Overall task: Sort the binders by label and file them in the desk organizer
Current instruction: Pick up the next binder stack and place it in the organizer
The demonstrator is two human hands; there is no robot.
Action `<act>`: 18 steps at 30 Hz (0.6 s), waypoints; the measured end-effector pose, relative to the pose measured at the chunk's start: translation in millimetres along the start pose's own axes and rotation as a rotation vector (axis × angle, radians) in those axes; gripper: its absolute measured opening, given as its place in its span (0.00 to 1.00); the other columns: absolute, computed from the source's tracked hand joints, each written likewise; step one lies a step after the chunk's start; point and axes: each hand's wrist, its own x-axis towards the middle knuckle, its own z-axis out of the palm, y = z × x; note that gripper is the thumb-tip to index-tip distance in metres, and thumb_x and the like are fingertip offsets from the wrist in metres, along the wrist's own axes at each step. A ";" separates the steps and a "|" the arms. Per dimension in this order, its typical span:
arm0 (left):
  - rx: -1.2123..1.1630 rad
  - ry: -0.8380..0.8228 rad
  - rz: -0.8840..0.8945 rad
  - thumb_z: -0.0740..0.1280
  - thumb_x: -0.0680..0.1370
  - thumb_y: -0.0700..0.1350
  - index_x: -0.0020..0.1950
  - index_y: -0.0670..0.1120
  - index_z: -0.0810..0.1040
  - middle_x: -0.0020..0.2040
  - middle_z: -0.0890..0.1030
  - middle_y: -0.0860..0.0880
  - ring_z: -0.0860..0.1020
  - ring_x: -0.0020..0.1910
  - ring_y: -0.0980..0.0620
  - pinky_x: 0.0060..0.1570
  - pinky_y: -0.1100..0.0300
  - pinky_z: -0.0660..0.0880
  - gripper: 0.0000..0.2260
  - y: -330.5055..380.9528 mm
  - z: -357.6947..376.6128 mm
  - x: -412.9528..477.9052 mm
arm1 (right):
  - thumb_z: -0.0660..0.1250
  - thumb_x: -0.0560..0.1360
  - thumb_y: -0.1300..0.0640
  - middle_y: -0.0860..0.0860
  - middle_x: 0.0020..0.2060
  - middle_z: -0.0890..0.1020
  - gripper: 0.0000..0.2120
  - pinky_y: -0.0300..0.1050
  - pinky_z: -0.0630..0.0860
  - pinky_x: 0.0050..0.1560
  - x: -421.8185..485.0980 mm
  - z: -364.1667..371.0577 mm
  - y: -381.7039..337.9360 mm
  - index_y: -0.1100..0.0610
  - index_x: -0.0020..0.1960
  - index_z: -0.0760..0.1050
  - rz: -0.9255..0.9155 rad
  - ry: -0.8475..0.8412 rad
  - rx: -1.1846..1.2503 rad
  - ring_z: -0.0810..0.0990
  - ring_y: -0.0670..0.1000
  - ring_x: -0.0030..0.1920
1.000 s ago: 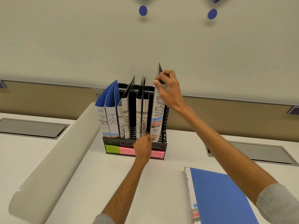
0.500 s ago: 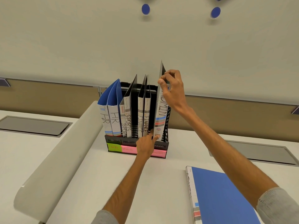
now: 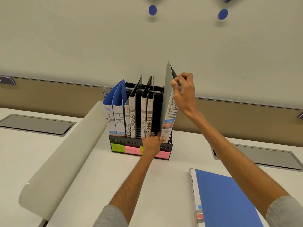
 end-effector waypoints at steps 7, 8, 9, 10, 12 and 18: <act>-0.164 0.018 -0.092 0.45 0.82 0.63 0.78 0.51 0.58 0.74 0.66 0.42 0.67 0.71 0.42 0.69 0.41 0.60 0.28 8.6 5.8 -6.2 | 0.62 0.79 0.60 0.58 0.55 0.70 0.08 0.25 0.71 0.48 -5.8 -6.5 2.2 0.64 0.47 0.77 0.005 0.048 -0.036 0.72 0.46 0.49; -0.174 0.038 -0.099 0.46 0.82 0.63 0.78 0.51 0.58 0.72 0.70 0.42 0.69 0.70 0.42 0.68 0.41 0.62 0.28 9.3 6.0 -5.5 | 0.62 0.79 0.61 0.58 0.55 0.71 0.08 0.25 0.71 0.47 -5.5 -7.9 3.2 0.64 0.47 0.77 0.011 0.051 -0.034 0.72 0.46 0.49; -0.182 0.056 -0.100 0.46 0.82 0.62 0.77 0.50 0.60 0.67 0.75 0.42 0.73 0.66 0.42 0.66 0.43 0.65 0.27 9.8 5.8 -3.7 | 0.62 0.79 0.61 0.58 0.55 0.71 0.08 0.25 0.71 0.47 -4.8 -9.0 3.9 0.64 0.47 0.77 0.015 0.051 -0.031 0.72 0.46 0.49; -0.198 0.080 -0.102 0.47 0.82 0.62 0.77 0.50 0.61 0.61 0.79 0.43 0.76 0.61 0.42 0.61 0.46 0.68 0.27 9.7 5.4 -3.1 | 0.62 0.79 0.61 0.58 0.55 0.71 0.08 0.26 0.70 0.47 -4.2 -9.7 4.2 0.64 0.47 0.77 0.018 0.048 -0.028 0.73 0.47 0.49; -0.263 0.128 -0.116 0.50 0.82 0.62 0.73 0.48 0.66 0.54 0.82 0.43 0.79 0.54 0.41 0.51 0.50 0.74 0.26 9.4 6.5 -4.0 | 0.62 0.79 0.60 0.58 0.55 0.71 0.08 0.25 0.70 0.47 -4.6 -9.6 3.8 0.65 0.48 0.77 0.018 0.035 -0.021 0.73 0.47 0.50; -0.430 0.147 -0.152 0.61 0.77 0.64 0.55 0.45 0.80 0.46 0.82 0.44 0.81 0.46 0.44 0.46 0.51 0.78 0.24 -4.3 2.4 -1.7 | 0.62 0.79 0.59 0.58 0.54 0.71 0.09 0.25 0.71 0.47 -10.4 -4.8 9.1 0.65 0.49 0.77 0.014 0.023 -0.018 0.74 0.49 0.49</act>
